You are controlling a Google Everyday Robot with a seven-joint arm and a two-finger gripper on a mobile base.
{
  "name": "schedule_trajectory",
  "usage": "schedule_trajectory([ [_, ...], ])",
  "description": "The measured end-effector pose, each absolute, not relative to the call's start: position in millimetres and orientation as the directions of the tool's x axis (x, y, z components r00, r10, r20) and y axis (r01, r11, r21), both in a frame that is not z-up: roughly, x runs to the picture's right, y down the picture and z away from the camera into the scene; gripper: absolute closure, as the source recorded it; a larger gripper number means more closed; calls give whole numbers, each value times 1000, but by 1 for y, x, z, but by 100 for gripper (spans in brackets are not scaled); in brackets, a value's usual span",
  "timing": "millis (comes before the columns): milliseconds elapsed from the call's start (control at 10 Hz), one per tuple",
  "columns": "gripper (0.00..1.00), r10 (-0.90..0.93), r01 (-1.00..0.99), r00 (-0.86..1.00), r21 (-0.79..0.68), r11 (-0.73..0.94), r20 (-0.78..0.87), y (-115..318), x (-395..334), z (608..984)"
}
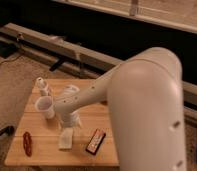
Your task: Wipe the white sponge on the table
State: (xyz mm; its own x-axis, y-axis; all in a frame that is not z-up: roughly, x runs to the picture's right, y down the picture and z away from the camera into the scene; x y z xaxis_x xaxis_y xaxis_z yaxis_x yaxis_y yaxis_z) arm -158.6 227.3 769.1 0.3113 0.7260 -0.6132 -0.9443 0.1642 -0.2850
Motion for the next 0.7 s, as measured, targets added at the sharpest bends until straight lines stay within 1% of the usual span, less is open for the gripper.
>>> schedule_trajectory([
  [300, 31, 692, -939, 337, -281, 198, -638, 241, -177, 794],
  [700, 31, 678, -940, 339, -266, 214, -652, 246, -174, 808],
])
